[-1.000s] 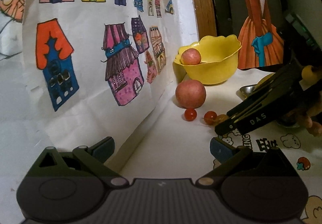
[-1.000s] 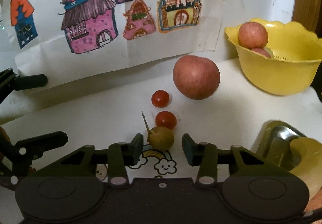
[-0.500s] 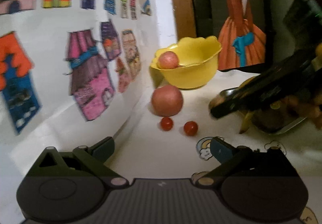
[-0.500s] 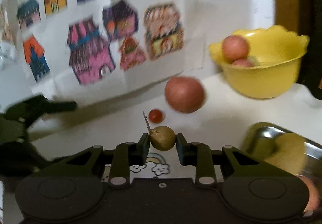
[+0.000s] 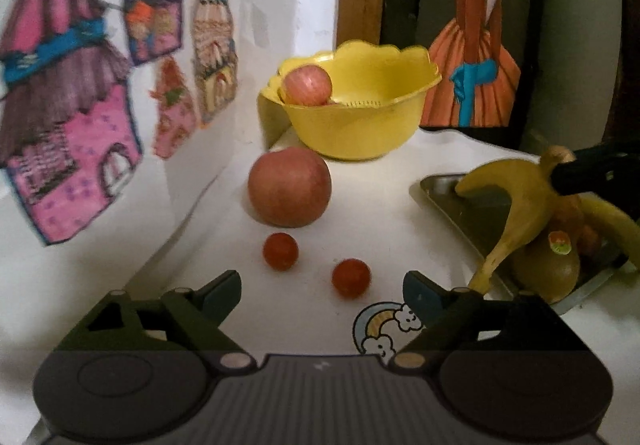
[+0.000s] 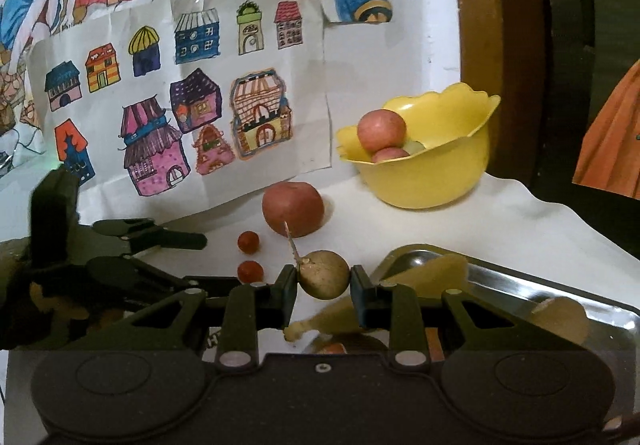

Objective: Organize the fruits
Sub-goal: 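Grasp a red cherry tomato with the left gripper while the right lifts its fruit, then carry the cherry tomato and small brown fruit toward the tray with both grippers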

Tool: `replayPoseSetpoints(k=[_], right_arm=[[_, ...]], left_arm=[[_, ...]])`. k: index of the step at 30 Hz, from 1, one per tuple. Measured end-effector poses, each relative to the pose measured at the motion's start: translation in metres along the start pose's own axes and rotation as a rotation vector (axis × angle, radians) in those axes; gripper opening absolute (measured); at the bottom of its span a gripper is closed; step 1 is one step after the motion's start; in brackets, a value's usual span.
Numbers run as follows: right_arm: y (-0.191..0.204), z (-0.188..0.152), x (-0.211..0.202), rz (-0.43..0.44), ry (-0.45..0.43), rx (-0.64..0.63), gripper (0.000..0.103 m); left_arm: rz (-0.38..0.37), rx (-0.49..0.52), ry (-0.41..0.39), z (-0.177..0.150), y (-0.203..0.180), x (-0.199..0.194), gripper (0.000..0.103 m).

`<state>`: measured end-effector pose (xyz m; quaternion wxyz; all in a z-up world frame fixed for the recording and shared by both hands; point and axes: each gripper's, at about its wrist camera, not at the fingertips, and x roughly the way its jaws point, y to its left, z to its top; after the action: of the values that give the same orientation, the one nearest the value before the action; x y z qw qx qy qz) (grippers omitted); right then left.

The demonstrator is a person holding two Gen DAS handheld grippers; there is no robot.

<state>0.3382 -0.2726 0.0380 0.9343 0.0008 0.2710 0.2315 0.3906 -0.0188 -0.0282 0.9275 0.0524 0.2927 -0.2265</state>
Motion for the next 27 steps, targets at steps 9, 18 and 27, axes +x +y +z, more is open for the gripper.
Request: replayPoseSetpoints(k=[9, 18, 27], right_arm=[[-0.014, -0.013, -0.011, -0.016, -0.004, 0.018, 0.031], [-0.028, -0.023, -0.016, -0.040, -0.004, 0.055, 0.031], [-0.054, -0.029, -0.043, -0.111, -0.052, 0.103, 0.031]], left_arm=[[-0.002, -0.008, 0.061, 0.006, -0.005, 0.020, 0.062], [0.011, 0.014, 0.060, 0.008, -0.018, 0.023, 0.031], [0.011, -0.037, 0.013, 0.015, -0.029, 0.010, 0.026]])
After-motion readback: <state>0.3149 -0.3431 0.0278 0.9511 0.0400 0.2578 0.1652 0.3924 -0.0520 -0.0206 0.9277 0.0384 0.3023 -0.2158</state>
